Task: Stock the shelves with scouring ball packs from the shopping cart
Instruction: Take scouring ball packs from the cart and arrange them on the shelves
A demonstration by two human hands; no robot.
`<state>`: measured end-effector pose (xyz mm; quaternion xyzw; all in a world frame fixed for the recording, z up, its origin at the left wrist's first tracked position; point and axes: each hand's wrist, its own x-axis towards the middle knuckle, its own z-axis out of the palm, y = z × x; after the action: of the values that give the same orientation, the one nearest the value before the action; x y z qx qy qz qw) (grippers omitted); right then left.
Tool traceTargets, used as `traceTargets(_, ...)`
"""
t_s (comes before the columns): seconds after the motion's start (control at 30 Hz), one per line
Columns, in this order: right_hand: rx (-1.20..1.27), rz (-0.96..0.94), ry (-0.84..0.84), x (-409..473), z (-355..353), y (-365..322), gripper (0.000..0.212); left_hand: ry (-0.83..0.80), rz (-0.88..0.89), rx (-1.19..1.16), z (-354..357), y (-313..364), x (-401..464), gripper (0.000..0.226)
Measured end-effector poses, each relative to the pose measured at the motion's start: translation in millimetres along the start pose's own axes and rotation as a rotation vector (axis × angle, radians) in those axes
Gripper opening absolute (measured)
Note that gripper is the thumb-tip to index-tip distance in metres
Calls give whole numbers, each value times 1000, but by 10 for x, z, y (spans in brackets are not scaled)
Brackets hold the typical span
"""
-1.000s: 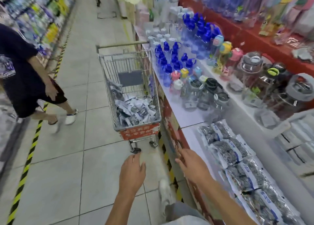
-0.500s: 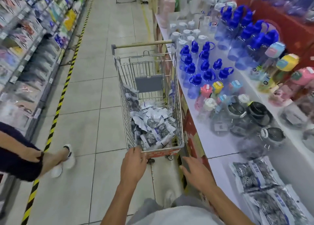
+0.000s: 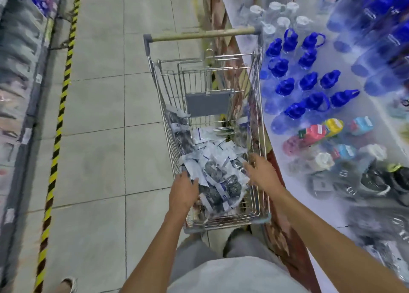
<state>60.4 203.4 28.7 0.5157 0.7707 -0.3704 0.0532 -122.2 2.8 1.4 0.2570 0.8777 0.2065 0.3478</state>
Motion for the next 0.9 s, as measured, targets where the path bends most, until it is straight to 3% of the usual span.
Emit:
traceTargets(0.1,16,74,7,510,21,-157,39,-44,-13,-27,-139,93,556,55)
traceTargets(0.27,57,235,6,1306,94,-182,48,-52,-54,-62,-198,241,1430,47)
traceTargets(0.4,39,269,-19,1895,216,-113,39,-63,-186,-120,-108,307,2026,45)
traceTargets(0.53,34,375,-36,2407,331,-23,51,-35,-285,-176,19,285,2408,48)
traceTargets(0.67,40,438,12,2676,459,63,71,39,-449,-182,92,249,2643,67)
traceTargets(0.9,-43,430,16,2985,528,177,66,0,-418,10,280,114,2784,44)
